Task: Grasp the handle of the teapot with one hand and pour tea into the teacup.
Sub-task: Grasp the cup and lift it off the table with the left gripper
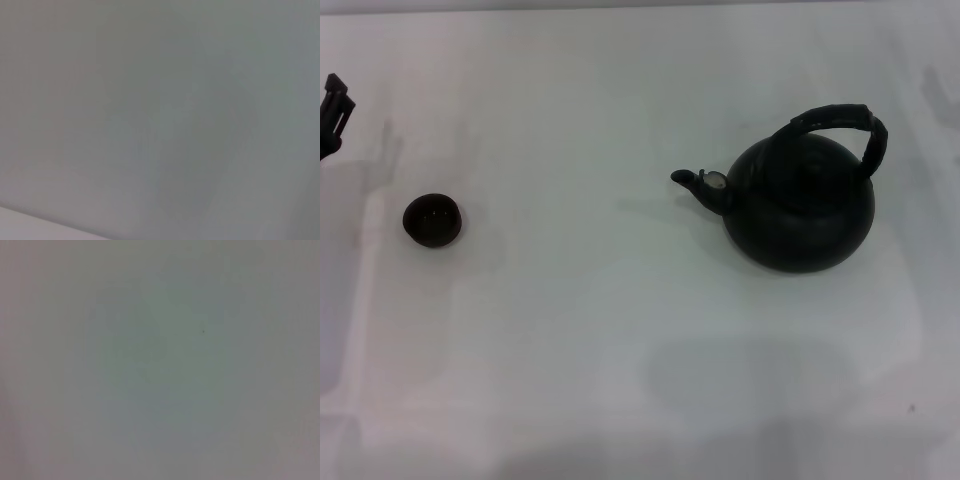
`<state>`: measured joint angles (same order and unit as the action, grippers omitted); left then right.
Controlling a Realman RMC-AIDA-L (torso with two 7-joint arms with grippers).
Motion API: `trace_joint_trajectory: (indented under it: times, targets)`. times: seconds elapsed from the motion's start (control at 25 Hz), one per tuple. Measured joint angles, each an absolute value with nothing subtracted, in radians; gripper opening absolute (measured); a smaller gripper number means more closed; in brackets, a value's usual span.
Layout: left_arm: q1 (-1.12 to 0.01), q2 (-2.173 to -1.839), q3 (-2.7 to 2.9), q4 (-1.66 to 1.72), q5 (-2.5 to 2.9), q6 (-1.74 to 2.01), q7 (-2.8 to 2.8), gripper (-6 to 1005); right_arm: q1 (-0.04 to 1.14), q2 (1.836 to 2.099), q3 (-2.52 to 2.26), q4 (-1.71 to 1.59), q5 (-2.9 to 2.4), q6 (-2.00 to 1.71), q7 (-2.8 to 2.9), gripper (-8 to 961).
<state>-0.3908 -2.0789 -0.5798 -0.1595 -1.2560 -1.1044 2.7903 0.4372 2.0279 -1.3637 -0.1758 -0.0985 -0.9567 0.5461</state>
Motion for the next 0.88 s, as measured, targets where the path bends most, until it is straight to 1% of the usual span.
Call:
trace_joint_trajectory:
  times: [0.52, 0.72, 0.88]
  targets:
    - [-0.379, -2.079, -0.574, -0.159, -1.186, -1.138, 2.798, 875, 0.439, 2.028, -1.364, -0.169, -0.098, -0.956, 0.546, 841]
    - [-0.341, -2.079, -0.574, -0.156, -1.11, -1.196, 2.8, 875, 0.441, 2.028, -1.358, -0.171, -0.098, -0.951, 0.544, 841]
    - [-0.284, -2.08, -0.574, -0.153, -1.031, -1.267, 2.803, 875, 0.443, 2.022, -1.336, -0.176, -0.096, -0.942, 0.541, 841]
